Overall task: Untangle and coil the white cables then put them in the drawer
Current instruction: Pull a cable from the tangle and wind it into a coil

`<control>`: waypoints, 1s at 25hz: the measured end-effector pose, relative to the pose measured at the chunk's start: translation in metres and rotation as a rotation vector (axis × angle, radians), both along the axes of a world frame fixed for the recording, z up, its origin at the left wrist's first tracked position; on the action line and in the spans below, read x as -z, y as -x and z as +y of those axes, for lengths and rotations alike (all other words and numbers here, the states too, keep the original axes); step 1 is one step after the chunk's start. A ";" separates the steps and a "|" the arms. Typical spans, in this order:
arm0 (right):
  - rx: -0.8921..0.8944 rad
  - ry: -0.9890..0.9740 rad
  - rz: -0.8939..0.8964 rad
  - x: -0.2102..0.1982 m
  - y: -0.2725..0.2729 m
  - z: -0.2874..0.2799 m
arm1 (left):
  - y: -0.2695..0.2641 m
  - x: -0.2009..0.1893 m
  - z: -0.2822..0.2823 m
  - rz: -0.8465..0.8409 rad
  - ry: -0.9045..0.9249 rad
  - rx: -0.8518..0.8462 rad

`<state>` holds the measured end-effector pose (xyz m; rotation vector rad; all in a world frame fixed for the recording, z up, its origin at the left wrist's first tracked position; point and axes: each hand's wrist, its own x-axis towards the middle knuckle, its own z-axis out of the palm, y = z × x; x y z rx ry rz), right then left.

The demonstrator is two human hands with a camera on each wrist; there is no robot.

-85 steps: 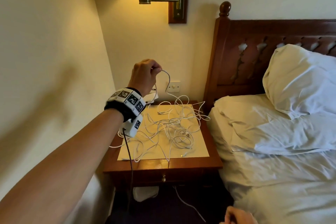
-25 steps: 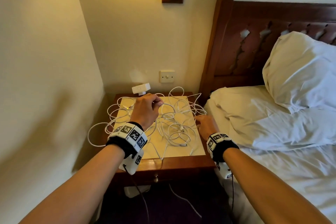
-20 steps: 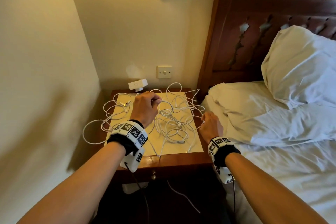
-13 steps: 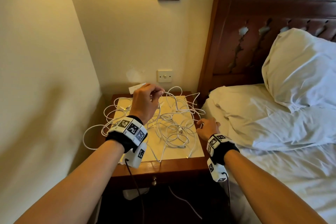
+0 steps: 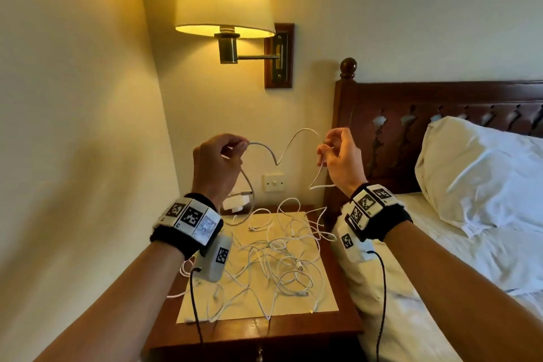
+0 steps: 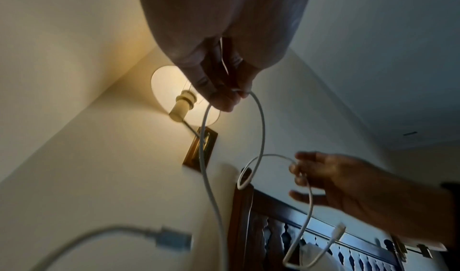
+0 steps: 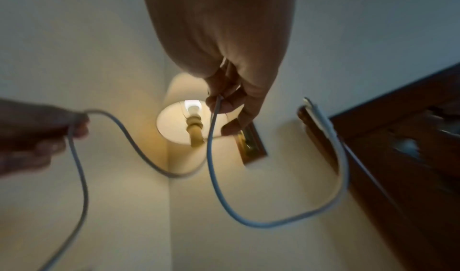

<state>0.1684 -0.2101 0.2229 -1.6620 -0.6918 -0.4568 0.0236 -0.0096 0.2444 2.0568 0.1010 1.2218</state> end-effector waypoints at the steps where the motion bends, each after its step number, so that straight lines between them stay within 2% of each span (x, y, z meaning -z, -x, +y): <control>1: -0.058 0.002 -0.014 -0.027 0.011 0.003 | 0.010 -0.013 -0.001 0.040 -0.031 -0.012; 5: -0.223 0.144 -0.140 -0.115 0.060 0.014 | 0.050 -0.072 -0.021 0.205 -0.148 -0.028; 8: -0.260 0.347 -0.295 -0.150 0.097 0.019 | 0.070 -0.108 -0.049 0.388 -0.173 0.104; 10: -0.292 0.414 -0.377 -0.158 0.117 0.019 | 0.074 -0.116 -0.059 0.434 -0.252 0.120; 13: -0.308 0.473 -0.371 -0.160 0.133 0.009 | 0.083 -0.109 -0.054 0.295 -0.282 0.099; 17: -0.289 0.651 -0.274 -0.158 0.127 -0.026 | 0.108 -0.101 -0.032 0.219 -0.039 -0.030; 19: -0.313 0.633 -0.246 -0.156 0.123 -0.037 | 0.117 -0.102 -0.026 0.286 0.076 -0.072; 21: -0.329 0.578 -0.249 -0.159 0.126 -0.037 | 0.121 -0.105 -0.035 0.392 0.094 -0.005; 23: -0.339 0.598 -0.317 -0.166 0.139 -0.028 | 0.120 -0.108 -0.056 0.440 -0.013 0.133; 25: -0.319 0.626 -0.377 -0.170 0.147 -0.019 | 0.115 -0.107 -0.071 0.341 -0.136 0.216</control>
